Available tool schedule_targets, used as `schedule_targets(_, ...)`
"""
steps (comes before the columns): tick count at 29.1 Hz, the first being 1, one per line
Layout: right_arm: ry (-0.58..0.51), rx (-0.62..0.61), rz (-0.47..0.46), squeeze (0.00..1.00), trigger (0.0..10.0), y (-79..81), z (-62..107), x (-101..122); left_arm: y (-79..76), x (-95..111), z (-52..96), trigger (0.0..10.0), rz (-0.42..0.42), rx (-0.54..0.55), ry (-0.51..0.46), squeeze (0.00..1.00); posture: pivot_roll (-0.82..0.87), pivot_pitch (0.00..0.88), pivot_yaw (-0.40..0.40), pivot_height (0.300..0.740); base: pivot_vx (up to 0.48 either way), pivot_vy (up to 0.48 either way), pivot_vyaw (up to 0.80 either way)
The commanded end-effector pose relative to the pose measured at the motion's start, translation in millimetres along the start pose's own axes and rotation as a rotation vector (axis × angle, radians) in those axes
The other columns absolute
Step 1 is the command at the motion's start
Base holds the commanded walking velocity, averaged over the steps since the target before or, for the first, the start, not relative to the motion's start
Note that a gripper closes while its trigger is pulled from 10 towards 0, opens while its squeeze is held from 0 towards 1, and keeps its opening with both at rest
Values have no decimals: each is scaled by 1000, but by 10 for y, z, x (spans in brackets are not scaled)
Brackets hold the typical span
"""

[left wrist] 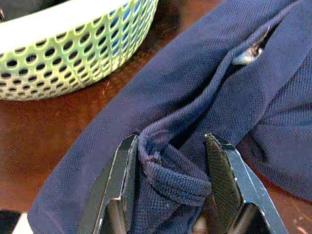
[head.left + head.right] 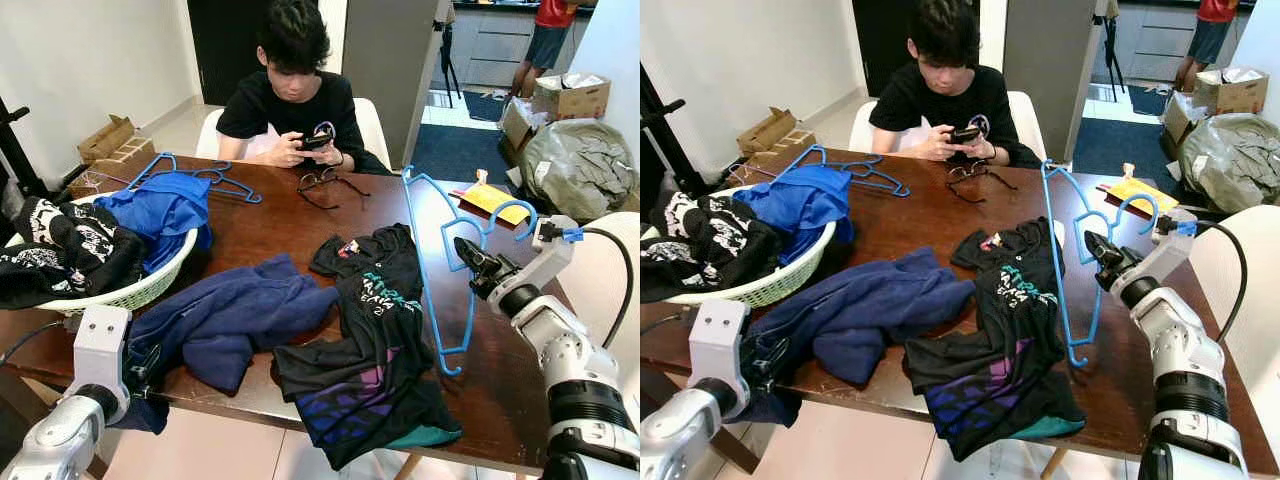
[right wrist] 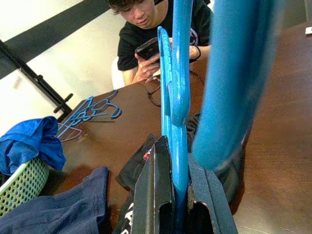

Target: Hang hanger

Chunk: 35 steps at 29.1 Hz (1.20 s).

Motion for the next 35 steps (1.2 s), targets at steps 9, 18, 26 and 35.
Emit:
schedule_targets(9, -7, -2, -2, 0, 10000, 5, -11, 17, -77, -285, 176, 6549, 0, -42, 118, 0, 15, 0, -46, 735, 0, 0, 0)
schedule_targets(18, -12, -1, -10, 0, 10000, 11, -19, 12, 54, -270, 191, 0, -38, -8, 116, 0, 23, 0, -42, 735, 0, 0, 0)
schedule_targets(26, -19, -2, -17, 0, 10000, 8, -21, 9, 172, -78, 158, 0, -83, 12, 75, 0, 28, 0, -35, 735, 0, 0, 0)
schedule_targets(35, -68, 21, -98, 0, 10000, 36, -42, 63, -1116, 1999, 578, 0, -20, -687, -530, 0, 40, 0, -25, 735, 0, 0, 0)
Point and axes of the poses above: a point about 5 cm out from each wrist's last joint towards the gripper, its own z axis pointing back from the gripper into the wrist, its own x axis along the axis of the wrist's last joint, y = z × x, the point moved 6 cm from there along -z, pointing out of the wrist towards the gripper, and after that the axes turned 1 degree about -z, right-handed, at the moved point
